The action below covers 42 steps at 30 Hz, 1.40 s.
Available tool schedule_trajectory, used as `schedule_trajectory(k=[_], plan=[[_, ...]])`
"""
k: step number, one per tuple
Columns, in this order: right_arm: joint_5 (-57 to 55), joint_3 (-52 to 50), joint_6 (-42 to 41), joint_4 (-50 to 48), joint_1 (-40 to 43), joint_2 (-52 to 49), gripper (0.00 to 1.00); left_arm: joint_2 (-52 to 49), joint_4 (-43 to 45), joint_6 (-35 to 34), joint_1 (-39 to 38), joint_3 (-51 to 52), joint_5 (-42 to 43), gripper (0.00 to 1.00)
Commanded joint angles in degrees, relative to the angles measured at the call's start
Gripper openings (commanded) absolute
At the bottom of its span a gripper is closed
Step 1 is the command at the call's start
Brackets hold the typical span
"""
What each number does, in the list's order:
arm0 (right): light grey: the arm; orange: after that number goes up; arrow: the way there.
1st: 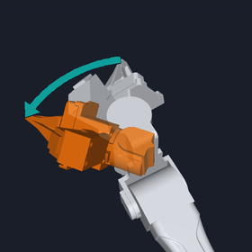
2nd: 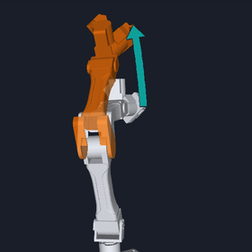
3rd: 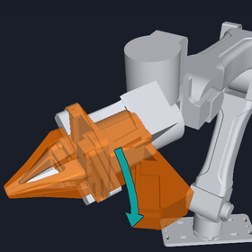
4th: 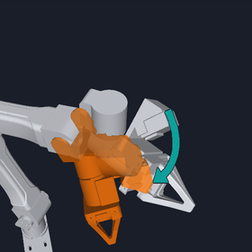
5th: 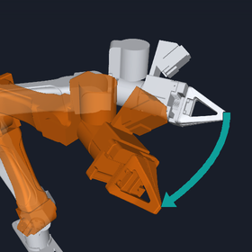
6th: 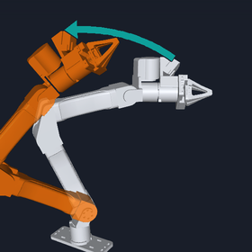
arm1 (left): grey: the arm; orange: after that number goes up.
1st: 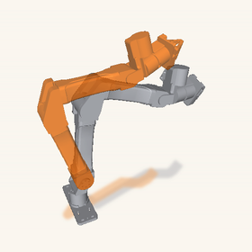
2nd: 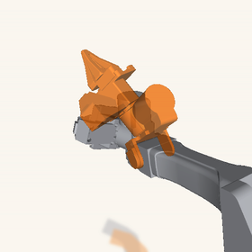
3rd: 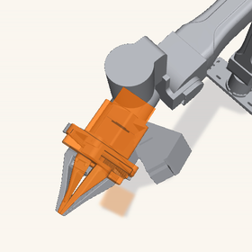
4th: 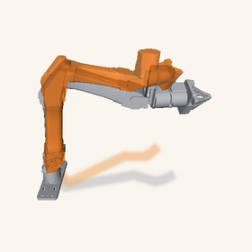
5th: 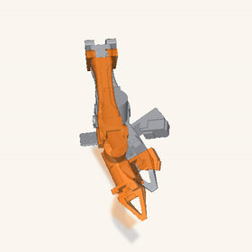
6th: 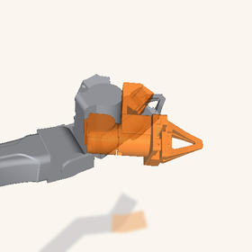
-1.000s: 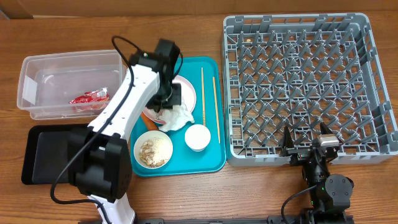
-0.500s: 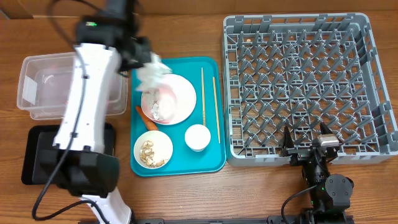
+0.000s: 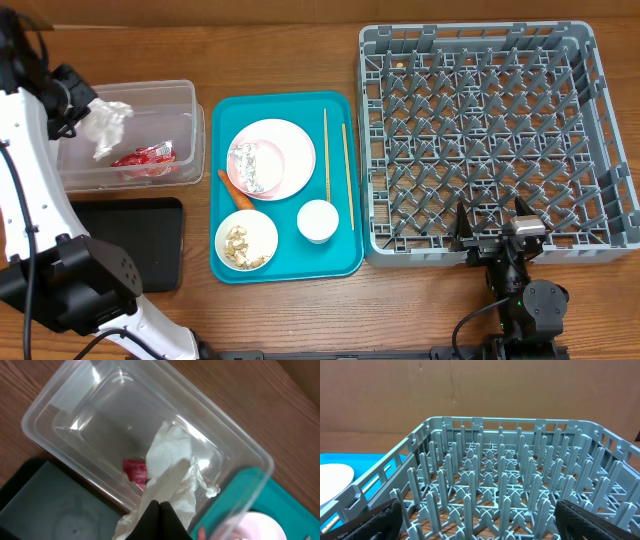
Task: Sort waste into correct bins and load items into the dishwasher
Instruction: 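Carry the tissue left and drop it into the clear bin, then return the left gripper to the plate above the grey tissue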
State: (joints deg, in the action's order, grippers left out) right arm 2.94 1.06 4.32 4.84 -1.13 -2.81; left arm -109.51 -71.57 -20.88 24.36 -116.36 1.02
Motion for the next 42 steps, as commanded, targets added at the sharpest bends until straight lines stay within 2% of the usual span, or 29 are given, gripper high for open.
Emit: schedule_trajectory(k=[1,6,13,15,17,18,19,20,21,27,37,39,42], plan=[[-0.1,-0.6,0.6,-0.2,0.0,0.2,1.00,0.1,5.0,-0.6,1.7,6.0,-0.6,0.04],[-0.1,-0.6,0.6,-0.2,0.0,0.2,1.00,0.1,13.0,-1.6,3.0,11.8,-2.8,0.04],[-0.1,-0.6,0.6,-0.2,0.0,0.2,1.00,0.0,17.9,-2.3,3.1,12.8,-8.4,0.06],[-0.1,-0.6,0.6,-0.2,0.0,0.2,1.00,0.0,19.0,-2.3,3.1,12.8,-9.0,0.18],[-0.1,-0.6,0.6,-0.2,0.0,0.2,1.00,0.0,20.0,-2.3,3.1,12.8,-8.9,0.46],[-0.1,-0.6,0.6,-0.2,0.0,0.2,1.00,0.0,20.3,-2.3,3.1,12.8,-8.9,0.69],[-0.1,-0.6,0.6,-0.2,0.0,0.2,1.00,0.0,20.7,-2.3,3.1,12.8,-8.9,0.85],[-0.1,-0.6,0.6,-0.2,0.0,0.2,1.00,0.0,20.8,-2.2,3.1,12.8,-8.9,0.95],[-0.1,-0.6,0.6,-0.2,0.0,0.2,1.00,0.0,20.7,-2.2,3.1,12.7,-8.9,0.98],[-0.1,-0.6,0.6,-0.2,0.0,0.2,1.00,1.6,18.1,-2.2,2.9,10.9,-7.0,1.00],[-0.1,-0.6,0.6,-0.2,0.0,0.2,1.00,10.6,5.3,-0.2,0.1,10.0,13.6,1.00],[-0.1,-0.6,0.6,-0.2,0.0,0.2,1.00,11.5,1.6,2.7,-2.1,10.0,17.4,1.00],[-0.1,-0.6,0.6,-0.2,0.0,0.2,1.00,11.4,-2.9,5.8,-5.0,10.0,18.1,1.00]])
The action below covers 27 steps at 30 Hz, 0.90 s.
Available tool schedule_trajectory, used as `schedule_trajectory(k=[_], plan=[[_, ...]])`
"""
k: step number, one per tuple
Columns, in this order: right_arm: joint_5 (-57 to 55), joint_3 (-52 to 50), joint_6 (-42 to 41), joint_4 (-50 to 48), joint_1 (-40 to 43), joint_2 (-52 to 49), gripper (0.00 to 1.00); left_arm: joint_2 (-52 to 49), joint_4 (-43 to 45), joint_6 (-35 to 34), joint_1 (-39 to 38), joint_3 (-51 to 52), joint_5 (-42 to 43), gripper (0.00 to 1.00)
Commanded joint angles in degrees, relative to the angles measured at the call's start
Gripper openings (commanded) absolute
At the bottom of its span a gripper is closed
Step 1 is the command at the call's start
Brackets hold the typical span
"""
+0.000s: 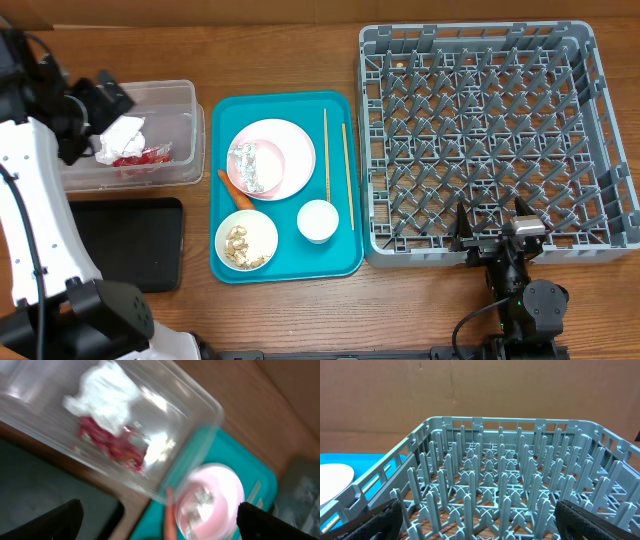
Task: Sort waste into correct bins and load items into the dishwasher
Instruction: 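Return the left gripper to the plate above the grey tissue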
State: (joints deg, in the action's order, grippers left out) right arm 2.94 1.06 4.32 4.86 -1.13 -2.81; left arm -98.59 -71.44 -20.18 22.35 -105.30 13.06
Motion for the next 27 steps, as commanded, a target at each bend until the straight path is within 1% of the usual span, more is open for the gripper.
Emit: schedule_trajectory(k=[1,3,6,10,12,17,20,23,24,25,26,27], plan=[[-0.1,-0.6,0.6,-0.2,0.0,0.2,1.00,0.4,-4.7,6.5,-4.2,-1.0,6.0,1.00],[-0.1,-0.6,0.6,-0.2,0.0,0.2,1.00,0.4,-6.8,7.9,-6.5,-0.9,5.5,1.00],[-0.1,-0.6,0.6,-0.2,0.0,0.2,1.00,0.4,-7.8,7.6,-11.5,-0.9,1.6,1.00],[-0.1,-0.6,0.6,-0.2,0.0,0.2,1.00,0.4,-6.4,3.8,-17.5,-0.9,-5.7,1.00],[-0.1,-0.6,0.6,-0.2,0.0,0.2,1.00,0.4,-4.9,1.8,-21.7,-0.9,-9.0,1.00],[-0.1,-0.6,0.6,-0.2,0.0,0.2,1.00,0.4,-5.0,0.7,-27.9,-0.9,-11.8,1.00],[-0.1,-0.6,0.6,-0.2,0.0,0.2,1.00,0.4,-4.2,0.9,-30.3,-0.9,-12.0,1.00],[-0.1,-0.6,0.6,-0.2,0.0,0.2,1.00,0.4,-4.9,0.9,-30.6,-0.9,-12.0,1.00],[-0.1,-0.6,0.6,-0.2,0.0,0.2,1.00,0.4,-5.2,0.9,-30.6,-0.9,-12.0,0.99],[-0.1,-0.6,0.6,-0.2,0.0,0.2,1.00,0.4,-5.7,0.9,-30.6,-0.9,-12.0,0.93],[-0.1,-0.6,0.6,-0.2,0.0,0.2,1.00,0.4,-5.9,0.9,-30.6,-0.8,-12.0,0.85],[-0.1,-0.6,0.6,-0.2,0.0,0.2,1.00,0.4,-5.9,0.9,-30.6,-0.8,-12.0,0.80]])
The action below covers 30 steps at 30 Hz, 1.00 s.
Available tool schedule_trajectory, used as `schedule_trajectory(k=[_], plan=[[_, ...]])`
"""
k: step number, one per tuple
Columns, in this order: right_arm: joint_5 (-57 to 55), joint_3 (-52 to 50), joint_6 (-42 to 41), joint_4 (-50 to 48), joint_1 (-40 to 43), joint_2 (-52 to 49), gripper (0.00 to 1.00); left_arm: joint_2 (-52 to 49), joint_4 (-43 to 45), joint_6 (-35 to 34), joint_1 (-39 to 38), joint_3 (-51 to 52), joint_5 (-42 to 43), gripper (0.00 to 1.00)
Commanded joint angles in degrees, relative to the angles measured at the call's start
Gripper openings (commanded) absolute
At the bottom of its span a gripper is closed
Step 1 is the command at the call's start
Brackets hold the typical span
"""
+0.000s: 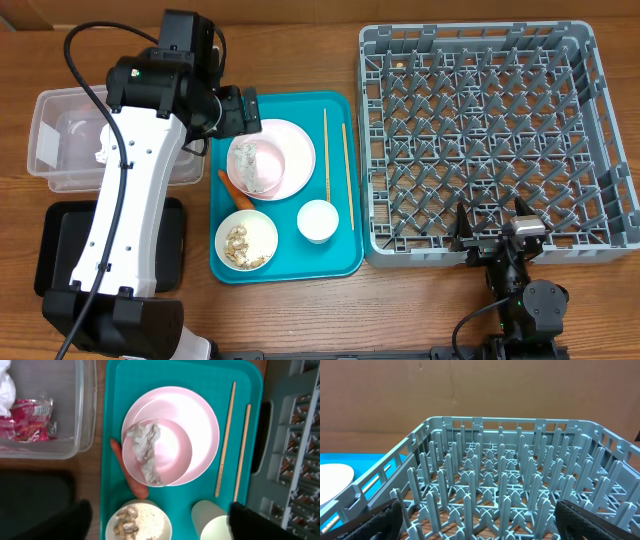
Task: Sort waste into correct bins and load items into the dishwasher
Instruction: 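Return the left gripper to the plate above the grey tissue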
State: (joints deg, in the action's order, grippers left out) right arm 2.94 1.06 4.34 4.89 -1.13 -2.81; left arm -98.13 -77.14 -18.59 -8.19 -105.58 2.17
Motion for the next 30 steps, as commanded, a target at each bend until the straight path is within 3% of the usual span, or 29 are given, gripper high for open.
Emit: schedule_trajectory(k=[1,5,13,22,30], plan=[[-0.1,-0.6,0.6,-0.3,0.0,0.2,1.00,0.0,-0.2,-0.7,-0.1,-0.5,-1.1,0.75],[-0.1,-0.6,0.6,-0.3,0.0,0.2,1.00,0.0,-0.2,-1.8,-0.2,-0.5,-1.1,0.64],[-0.1,-0.6,0.6,-0.3,0.0,0.2,1.00,-0.7,-1.0,-3.3,-1.7,-0.5,-1.1,0.62],[-0.1,-0.6,0.6,-0.3,0.0,0.2,1.00,-2.7,-2.1,-3.8,-2.4,-0.5,-3.3,0.51],[-0.1,-0.6,0.6,-0.3,0.0,0.2,1.00,-7.3,-1.9,-8.7,-2.8,0.5,-4.1,0.53]])
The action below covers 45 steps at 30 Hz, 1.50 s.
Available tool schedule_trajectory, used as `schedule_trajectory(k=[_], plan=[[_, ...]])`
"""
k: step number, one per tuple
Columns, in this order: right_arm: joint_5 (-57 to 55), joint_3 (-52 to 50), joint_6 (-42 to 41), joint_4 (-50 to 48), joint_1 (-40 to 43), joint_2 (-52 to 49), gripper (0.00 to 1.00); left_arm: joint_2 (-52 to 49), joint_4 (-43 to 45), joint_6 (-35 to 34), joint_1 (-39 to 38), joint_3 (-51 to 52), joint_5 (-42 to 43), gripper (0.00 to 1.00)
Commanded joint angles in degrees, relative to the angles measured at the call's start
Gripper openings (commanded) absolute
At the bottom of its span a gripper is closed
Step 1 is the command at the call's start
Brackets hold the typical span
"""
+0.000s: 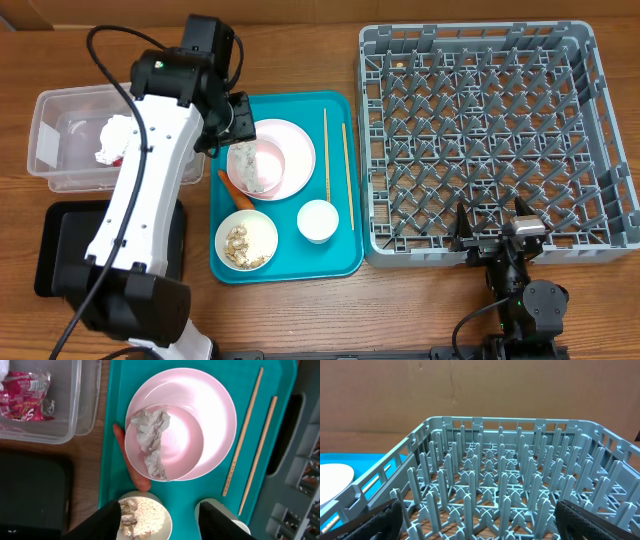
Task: Sort waste into correct bins and load items into the dishwasher
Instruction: 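Return the left gripper to the plate above the grey tissue, then lower the left gripper and grasp the grey crumpled tissue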
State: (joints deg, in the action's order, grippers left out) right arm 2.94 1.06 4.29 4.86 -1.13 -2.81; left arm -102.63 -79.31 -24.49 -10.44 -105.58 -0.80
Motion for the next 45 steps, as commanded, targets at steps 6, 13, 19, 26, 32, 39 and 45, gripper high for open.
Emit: schedule_trajectory(k=[6,13,19,26,32,39,45], plan=[[-0.1,-0.6,0.7,-0.2,0.0,0.2,1.00,-8.9,1.6,-2.8,-0.9,0.6,-1.2,0.56],[-0.1,-0.6,0.7,-0.2,0.0,0.2,1.00,-15.1,1.3,-2.8,-0.9,0.6,-1.2,0.60],[-0.1,-0.6,0.7,-0.2,0.0,0.2,1.00,-18.6,1.3,-2.8,-0.9,0.6,-1.2,0.61],[-0.1,-0.6,0.6,-0.2,0.0,0.2,1.00,-19.2,1.3,-2.8,-1.0,1.0,-1.2,0.61],[-0.1,-0.6,0.7,-0.2,0.0,0.2,1.00,-19.2,3.0,-2.8,-2.2,1.3,-1.2,0.61],[-0.1,-0.6,0.7,-0.2,0.0,0.2,1.00,-19.2,3.4,-3.0,-4.2,1.3,-6.7,0.66],[-0.1,-0.6,0.7,-0.2,0.0,0.2,1.00,-19.2,2.3,-6.4,-4.2,1.3,-7.0,0.70]])
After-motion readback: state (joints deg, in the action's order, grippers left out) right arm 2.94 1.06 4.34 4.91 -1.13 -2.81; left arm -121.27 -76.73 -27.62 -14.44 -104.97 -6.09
